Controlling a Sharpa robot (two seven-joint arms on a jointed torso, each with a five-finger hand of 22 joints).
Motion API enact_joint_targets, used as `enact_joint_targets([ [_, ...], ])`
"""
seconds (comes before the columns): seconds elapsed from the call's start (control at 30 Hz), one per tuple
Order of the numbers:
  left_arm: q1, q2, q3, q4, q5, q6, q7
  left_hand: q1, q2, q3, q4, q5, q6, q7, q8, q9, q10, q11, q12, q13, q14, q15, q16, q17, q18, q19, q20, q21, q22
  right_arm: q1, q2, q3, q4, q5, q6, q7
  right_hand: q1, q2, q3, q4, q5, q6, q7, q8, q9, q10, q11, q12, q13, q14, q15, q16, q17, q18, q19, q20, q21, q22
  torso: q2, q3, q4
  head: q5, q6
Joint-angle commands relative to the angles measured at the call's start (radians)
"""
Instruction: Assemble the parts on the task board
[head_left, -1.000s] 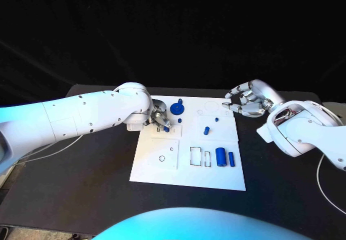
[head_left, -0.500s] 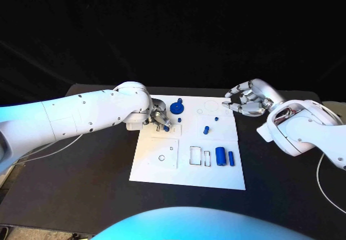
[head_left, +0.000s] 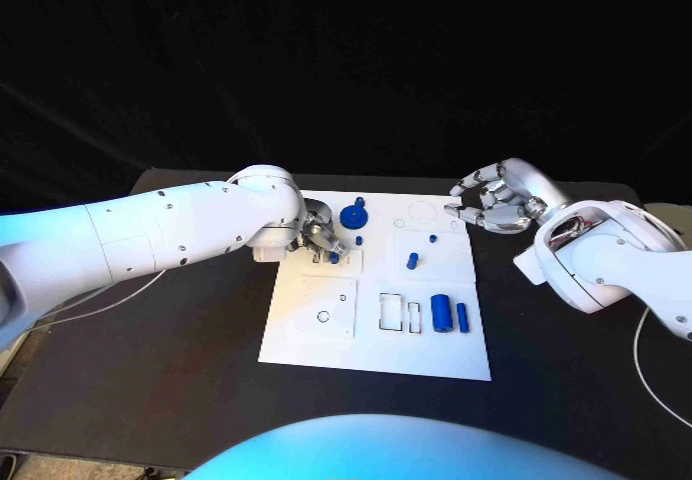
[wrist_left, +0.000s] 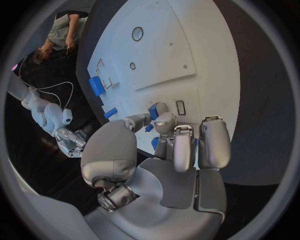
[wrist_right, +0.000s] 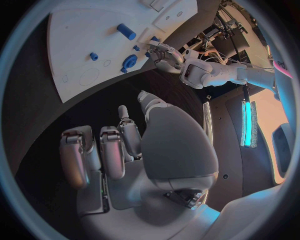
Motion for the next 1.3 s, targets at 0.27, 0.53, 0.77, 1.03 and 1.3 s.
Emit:
enact_joint_targets([
  [0.27, -0.004, 0.002, -0.002, 0.003, 0.013, 0.014, 0.009, -0.008, -0.001, -0.012, 0.005, -0.005, 0.003, 0.006, -0.005, -0.002, 0.006, 0.002, 0.007, 0.002, 0.099, -0.005, 0.004, 0.237, -0.014, 0.003, 0.000, 0.004, 0.001, 0.000, -0.001, 0.000, 0.001, -0.010, 0.008, 0.003, -0.016, 0.001, 0.001, 0.003, 0.002, -0.005, -0.005, 0.006, 0.001, -0.001, -0.005, -0.003, 0.055, 0.096, -0.007, -0.005, 0.241, -0.005, 0.101, -0.010, -0.002, 0.258, 0.000, -0.0003, -0.0007, 0.000, 0.002],
  [0.53, -0.004, -0.017, 0.004, 0.023, 0.011, 0.001, 0.011, -0.002, -0.007, -0.025, 0.006, -0.004, 0.001, 0.006, -0.006, -0.001, 0.004, 0.001, 0.004, -0.002, 0.097, -0.005, 0.002, 0.232, -0.013, 0.002, -0.001, 0.002, -0.003, -0.001, -0.001, 0.000, 0.000, -0.010, 0.007, 0.004, -0.017, 0.000, 0.000, 0.003, 0.001, -0.006, -0.005, 0.007, 0.002, -0.001, -0.005, -0.003, 0.055, 0.096, -0.007, -0.005, 0.241, -0.005, 0.101, -0.010, -0.002, 0.258, 0.000, -0.0007, -0.0004, -0.002, 0.004],
  [0.77, -0.003, -0.039, 0.032, 0.052, 0.009, -0.015, 0.013, 0.001, -0.009, -0.030, 0.007, -0.003, -0.001, 0.006, -0.006, -0.001, 0.000, 0.002, -0.001, -0.009, 0.096, -0.005, 0.000, 0.228, -0.013, 0.001, -0.001, 0.001, -0.005, -0.002, -0.001, 0.000, -0.003, -0.010, 0.007, 0.005, -0.020, 0.000, -0.001, 0.003, 0.001, -0.006, -0.005, 0.007, 0.002, -0.002, -0.005, -0.003, 0.055, 0.096, -0.007, -0.005, 0.240, -0.005, 0.101, -0.010, -0.003, 0.258, 0.000, -0.0007, -0.0001, -0.003, 0.010],
  [1.03, 0.032, -0.067, 0.061, 0.066, 0.033, -0.055, 0.019, 0.056, -0.027, -0.068, 0.021, 0.003, -0.078, 0.039, -0.080, -0.035, -0.064, 0.028, -0.077, -0.098, 0.084, 0.015, -0.024, 0.183, -0.006, -0.016, 0.009, -0.024, -0.044, -0.003, 0.001, 0.000, -0.012, -0.009, 0.008, 0.005, -0.020, 0.000, -0.001, 0.003, 0.001, -0.006, -0.005, 0.007, 0.002, -0.002, -0.005, -0.003, 0.055, 0.096, -0.007, -0.005, 0.240, -0.005, 0.101, -0.010, -0.003, 0.258, 0.000, 0.0002, -0.0016, -0.004, 0.019],
  [1.3, 0.072, -0.068, 0.067, 0.004, 0.042, -0.056, 0.023, 0.101, -0.050, -0.105, 0.030, 0.002, -0.083, 0.058, -0.134, -0.080, -0.096, 0.045, -0.111, -0.144, 0.080, 0.031, -0.034, 0.167, -0.001, -0.026, 0.024, -0.040, -0.069, -0.003, 0.000, 0.000, -0.015, -0.009, 0.010, 0.003, -0.023, -0.001, -0.001, 0.003, 0.001, -0.007, -0.005, 0.008, 0.002, -0.001, -0.005, -0.002, 0.056, 0.096, -0.007, -0.005, 0.241, -0.005, 0.101, -0.010, -0.002, 0.259, 0.002, 0.0009, -0.0011, -0.009, 0.030],
])
